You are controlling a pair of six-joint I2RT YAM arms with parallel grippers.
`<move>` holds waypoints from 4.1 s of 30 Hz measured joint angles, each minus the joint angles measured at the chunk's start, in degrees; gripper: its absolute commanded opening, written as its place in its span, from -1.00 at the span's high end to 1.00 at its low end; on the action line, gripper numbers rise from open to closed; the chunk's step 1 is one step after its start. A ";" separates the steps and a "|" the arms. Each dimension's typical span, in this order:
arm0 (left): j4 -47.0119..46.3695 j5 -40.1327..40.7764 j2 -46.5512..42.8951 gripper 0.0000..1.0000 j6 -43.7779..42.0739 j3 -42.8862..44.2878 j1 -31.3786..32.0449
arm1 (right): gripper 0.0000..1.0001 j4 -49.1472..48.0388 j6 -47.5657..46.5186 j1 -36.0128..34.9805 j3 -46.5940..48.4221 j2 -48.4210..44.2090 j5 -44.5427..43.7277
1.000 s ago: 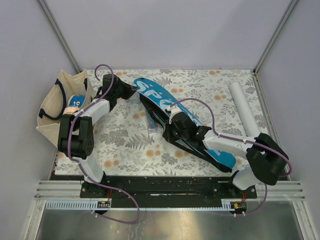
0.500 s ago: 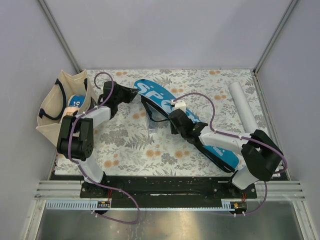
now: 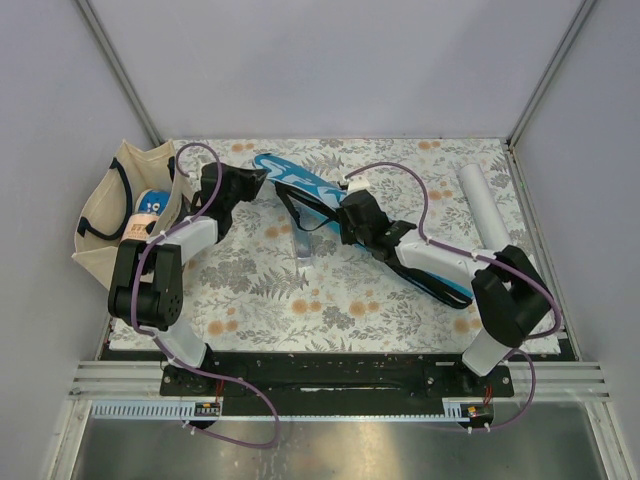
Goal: Pack up the badminton gear
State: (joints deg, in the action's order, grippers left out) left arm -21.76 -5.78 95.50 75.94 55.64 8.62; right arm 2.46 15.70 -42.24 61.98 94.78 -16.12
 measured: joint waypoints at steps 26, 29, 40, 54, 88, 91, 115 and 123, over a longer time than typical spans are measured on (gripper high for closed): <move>-0.07 2.36 -1.66 1.00 -1.77 -1.79 0.76 | 1.00 6.47 4.09 -7.04 -0.72 2.82 -5.79; 2.29 2.60 -2.54 1.00 -3.26 -1.79 0.79 | 1.00 6.60 3.08 -7.02 -0.68 -1.92 -5.25; 6.27 4.28 -3.19 1.00 -8.15 -1.01 0.52 | 1.00 0.63 -1.14 4.50 1.40 -9.31 -1.25; 9.90 5.64 -3.21 1.00 -11.26 0.24 0.52 | 0.77 -12.26 4.63 15.13 5.07 3.30 12.20; 23.71 4.90 -3.69 1.00 0.70 6.14 1.51 | -0.19 19.17 5.77 16.76 25.00 9.62 17.51; 24.70 4.92 -4.35 1.00 1.84 6.14 1.64 | -0.19 14.05 8.20 16.33 18.53 4.90 19.58; 27.54 3.02 -5.16 1.00 10.51 6.16 2.19 | -0.20 -46.47 7.37 -7.91 -3.98 12.85 10.64; 29.35 2.54 -5.18 1.00 11.43 6.16 2.16 | -0.22 -49.22 8.92 -9.16 2.14 18.69 -0.79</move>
State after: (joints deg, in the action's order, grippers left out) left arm 7.60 -3.25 90.32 87.37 61.80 10.79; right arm -46.76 24.62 -51.40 64.12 113.47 -16.91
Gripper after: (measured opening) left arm 0.049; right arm 0.602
